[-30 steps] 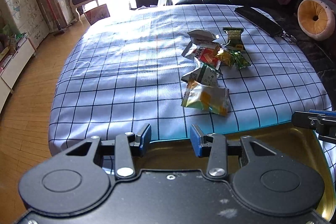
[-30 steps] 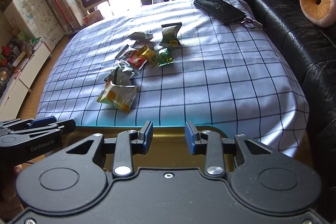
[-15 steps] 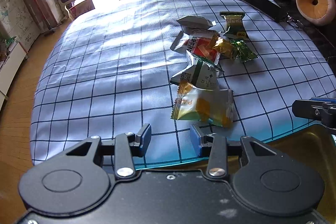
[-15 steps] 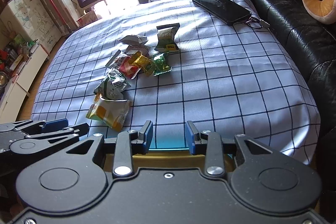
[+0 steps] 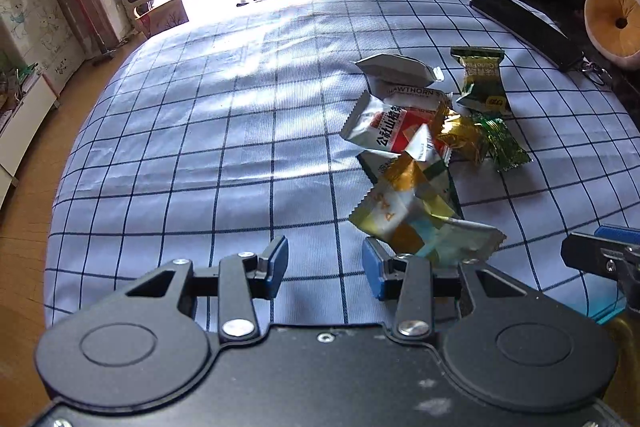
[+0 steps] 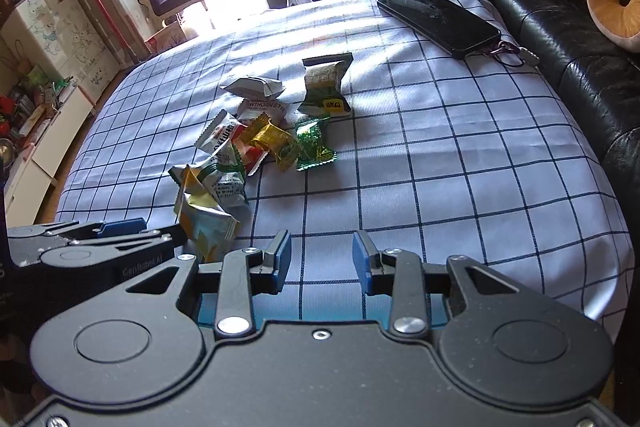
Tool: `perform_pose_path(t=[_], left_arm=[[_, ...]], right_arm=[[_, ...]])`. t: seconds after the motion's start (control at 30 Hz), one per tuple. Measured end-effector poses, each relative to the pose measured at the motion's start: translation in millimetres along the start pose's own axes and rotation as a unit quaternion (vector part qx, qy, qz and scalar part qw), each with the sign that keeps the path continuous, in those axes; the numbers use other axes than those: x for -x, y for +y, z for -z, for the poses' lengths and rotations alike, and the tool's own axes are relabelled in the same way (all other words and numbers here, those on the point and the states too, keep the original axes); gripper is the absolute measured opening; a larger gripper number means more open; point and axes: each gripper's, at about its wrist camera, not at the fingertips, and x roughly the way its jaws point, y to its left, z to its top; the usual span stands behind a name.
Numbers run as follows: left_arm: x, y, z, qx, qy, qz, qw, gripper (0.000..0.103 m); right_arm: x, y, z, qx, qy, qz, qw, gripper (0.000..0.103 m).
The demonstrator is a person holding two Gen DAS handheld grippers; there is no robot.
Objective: Organize snacks
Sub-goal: 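Move both open grippers back toward the snack pile, then grasp the yellow-orange packet with the left gripper and lift it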
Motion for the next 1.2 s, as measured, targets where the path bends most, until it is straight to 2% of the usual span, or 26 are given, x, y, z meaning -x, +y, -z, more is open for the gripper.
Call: perform_pose_path(t=[0.27, 0.43, 0.63, 0.8, 1.03, 1.2], left_arm=[[-11, 1, -21, 0.002, -0.004, -0.023, 0.9997, 0.043], [-9, 20, -33, 0.037, -0.011, -0.040, 0.9985, 0.043], [14, 48, -29, 0.093, -0.017, 0.010, 0.9955, 0.043], [27, 53, -20, 0.111, -0.016, 0.054, 0.9922, 0.043], [29, 32, -14, 0.113, 0.000, 0.121, 0.9862, 0.047], [19, 12, -13, 0.101, 0.012, 0.120, 0.9875, 0.050]], right_arm=[[-2, -4, 2, -0.007, 0.000, -0.008, 1.000, 0.043], [-4, -6, 3, -0.014, 0.006, -0.011, 1.000, 0.044], [4, -8, 3, -0.016, -0.005, -0.012, 1.000, 0.044], [5, -10, 3, -0.019, -0.008, -0.012, 1.000, 0.044], [3, -11, 4, -0.022, -0.008, -0.015, 1.000, 0.044], [7, -12, 5, -0.017, -0.016, -0.008, 1.000, 0.044]])
